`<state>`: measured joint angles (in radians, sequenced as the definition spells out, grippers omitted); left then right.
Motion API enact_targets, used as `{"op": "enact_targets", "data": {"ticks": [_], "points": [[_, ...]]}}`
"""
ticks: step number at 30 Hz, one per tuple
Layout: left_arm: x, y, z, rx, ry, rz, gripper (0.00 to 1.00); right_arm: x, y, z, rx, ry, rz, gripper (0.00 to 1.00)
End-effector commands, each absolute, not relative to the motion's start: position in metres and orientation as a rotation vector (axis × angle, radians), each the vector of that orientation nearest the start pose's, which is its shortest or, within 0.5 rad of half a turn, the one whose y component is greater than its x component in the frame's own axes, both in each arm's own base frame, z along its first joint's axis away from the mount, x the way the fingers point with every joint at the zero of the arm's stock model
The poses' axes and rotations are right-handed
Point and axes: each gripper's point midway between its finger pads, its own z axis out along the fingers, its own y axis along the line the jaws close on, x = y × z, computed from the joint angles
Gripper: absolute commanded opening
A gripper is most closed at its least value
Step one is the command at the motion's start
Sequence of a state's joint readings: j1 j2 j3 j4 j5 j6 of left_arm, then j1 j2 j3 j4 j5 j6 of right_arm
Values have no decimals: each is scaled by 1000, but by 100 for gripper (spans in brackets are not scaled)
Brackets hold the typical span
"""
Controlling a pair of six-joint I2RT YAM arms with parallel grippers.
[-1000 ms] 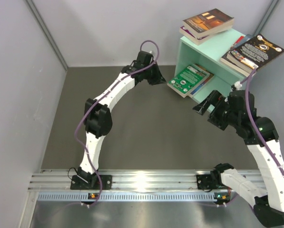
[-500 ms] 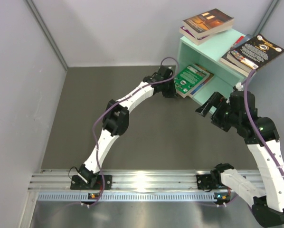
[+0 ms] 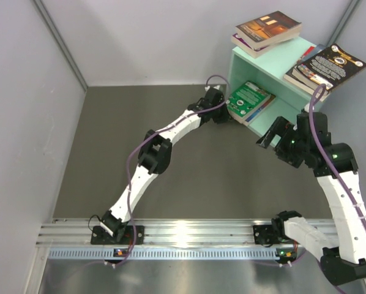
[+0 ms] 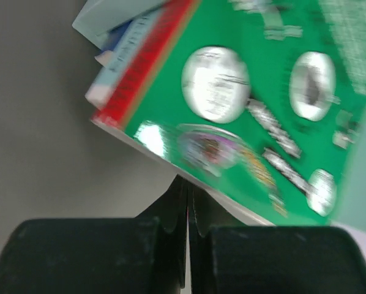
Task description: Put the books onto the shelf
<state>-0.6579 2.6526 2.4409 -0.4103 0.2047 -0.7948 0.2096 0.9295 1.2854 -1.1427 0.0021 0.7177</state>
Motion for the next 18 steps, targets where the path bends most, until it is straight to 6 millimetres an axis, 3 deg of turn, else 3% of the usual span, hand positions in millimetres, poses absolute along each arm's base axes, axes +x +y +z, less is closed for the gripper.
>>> {"op": "enact_targets", "data": {"ticks": [1,2,4,7,10,12,13,14,15,16,17,18], "points": [[532,-491,109,-104,2168,-1104,0,214,63,279,610,2290,407,100],[537,-494,112,-123,2133,-1117,0,213,61,278,611,2289,397,100],[551,-497,137,-153,2028,-1142,0,213,58,278,622,2282,387,100],[562,-494,152,-184,1959,-1120,1,214,53,276,631,2283,368,100],[561,-490,158,-173,1952,-1142,9,218,52,271,625,2287,363,100],[551,-488,179,-122,1957,-1204,9,224,54,271,604,2276,374,100],[544,-481,161,-117,2014,-1185,9,225,56,271,590,2277,388,100],[534,-475,194,-91,1986,-1218,10,229,57,271,583,2274,388,100],[526,-460,166,-107,2064,-1178,11,233,62,274,540,2261,424,100],[522,-451,175,-103,2050,-1177,13,236,72,278,493,2258,487,100],[514,-439,216,-89,1985,-1190,16,240,80,280,456,2251,531,100],[511,-417,193,-116,2042,-1118,18,249,87,288,399,2213,578,100]]}}
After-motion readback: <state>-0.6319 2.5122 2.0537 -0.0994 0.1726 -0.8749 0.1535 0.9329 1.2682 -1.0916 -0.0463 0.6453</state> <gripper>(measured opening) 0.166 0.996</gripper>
